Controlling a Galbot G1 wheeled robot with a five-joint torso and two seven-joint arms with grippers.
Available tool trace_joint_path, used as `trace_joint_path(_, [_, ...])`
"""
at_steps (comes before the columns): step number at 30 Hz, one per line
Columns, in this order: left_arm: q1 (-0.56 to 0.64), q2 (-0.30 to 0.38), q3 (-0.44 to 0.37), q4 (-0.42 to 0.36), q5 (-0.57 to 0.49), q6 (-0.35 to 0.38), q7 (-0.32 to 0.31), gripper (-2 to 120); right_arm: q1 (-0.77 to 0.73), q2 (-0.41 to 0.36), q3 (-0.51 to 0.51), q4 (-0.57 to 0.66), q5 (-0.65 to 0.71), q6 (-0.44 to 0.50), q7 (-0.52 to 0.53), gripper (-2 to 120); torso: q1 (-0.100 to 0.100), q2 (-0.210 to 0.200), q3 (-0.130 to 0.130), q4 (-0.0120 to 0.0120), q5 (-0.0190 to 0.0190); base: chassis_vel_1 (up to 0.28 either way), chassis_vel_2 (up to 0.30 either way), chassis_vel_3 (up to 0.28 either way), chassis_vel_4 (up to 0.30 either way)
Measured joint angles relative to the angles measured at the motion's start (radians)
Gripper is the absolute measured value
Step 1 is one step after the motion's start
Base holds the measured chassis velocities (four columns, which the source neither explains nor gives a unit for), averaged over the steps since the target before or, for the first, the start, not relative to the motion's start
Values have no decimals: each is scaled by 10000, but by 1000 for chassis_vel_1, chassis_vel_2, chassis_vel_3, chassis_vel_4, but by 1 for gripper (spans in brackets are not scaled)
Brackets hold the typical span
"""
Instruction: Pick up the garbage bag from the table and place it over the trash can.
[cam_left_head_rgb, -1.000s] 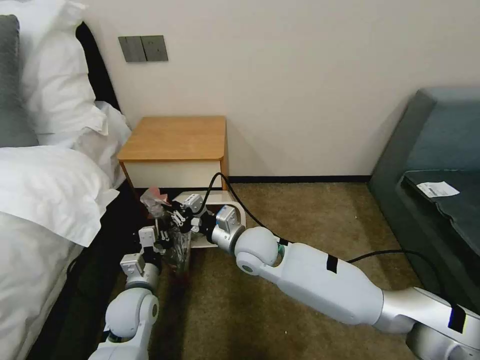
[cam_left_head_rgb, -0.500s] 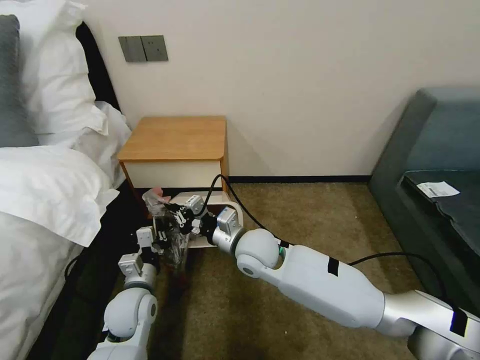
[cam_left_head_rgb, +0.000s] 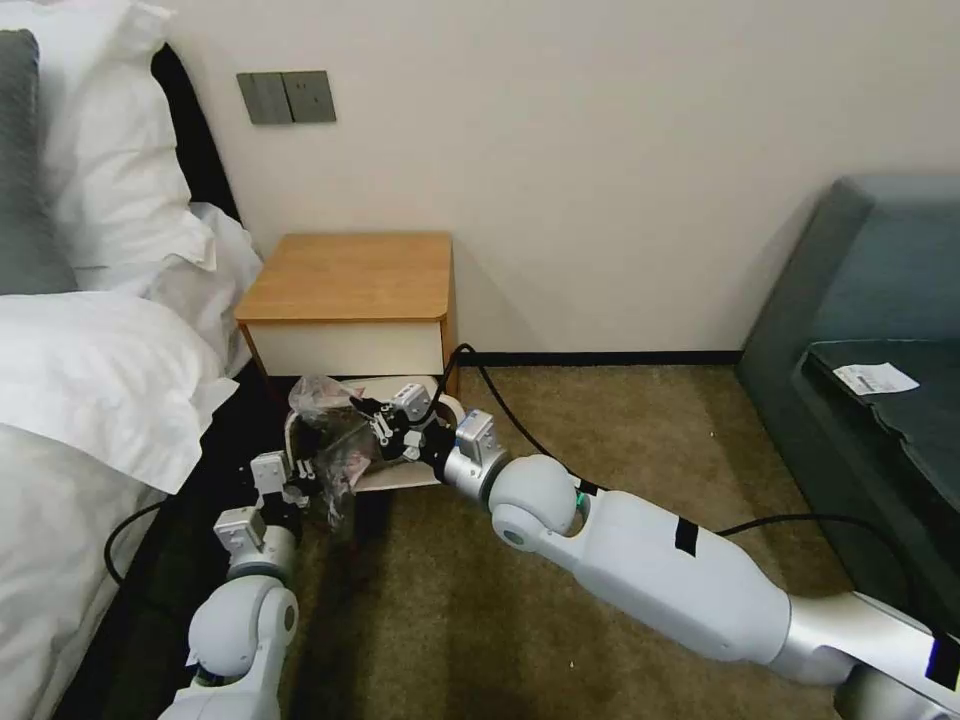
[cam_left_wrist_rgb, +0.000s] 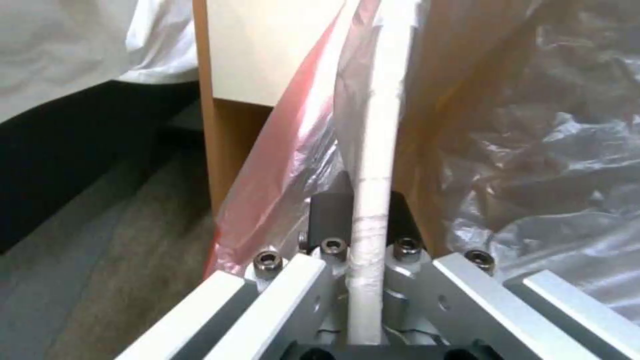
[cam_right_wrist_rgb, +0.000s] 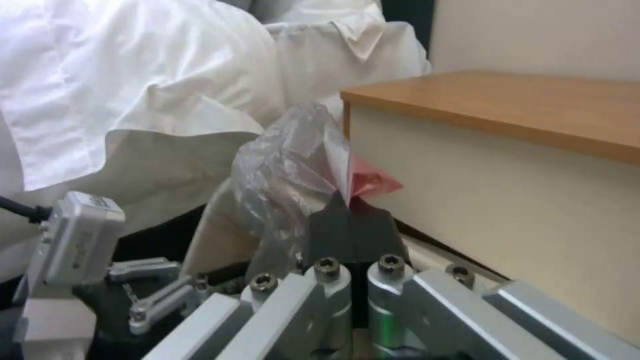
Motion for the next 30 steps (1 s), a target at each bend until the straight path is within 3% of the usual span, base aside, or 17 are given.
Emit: trace_joint_path(30, [62,-44,-390,-334,-486,31,-2,0,-1298,-1158,1668,715,-360,272,-466,0,0,0,0,0,1,0,0,0,0])
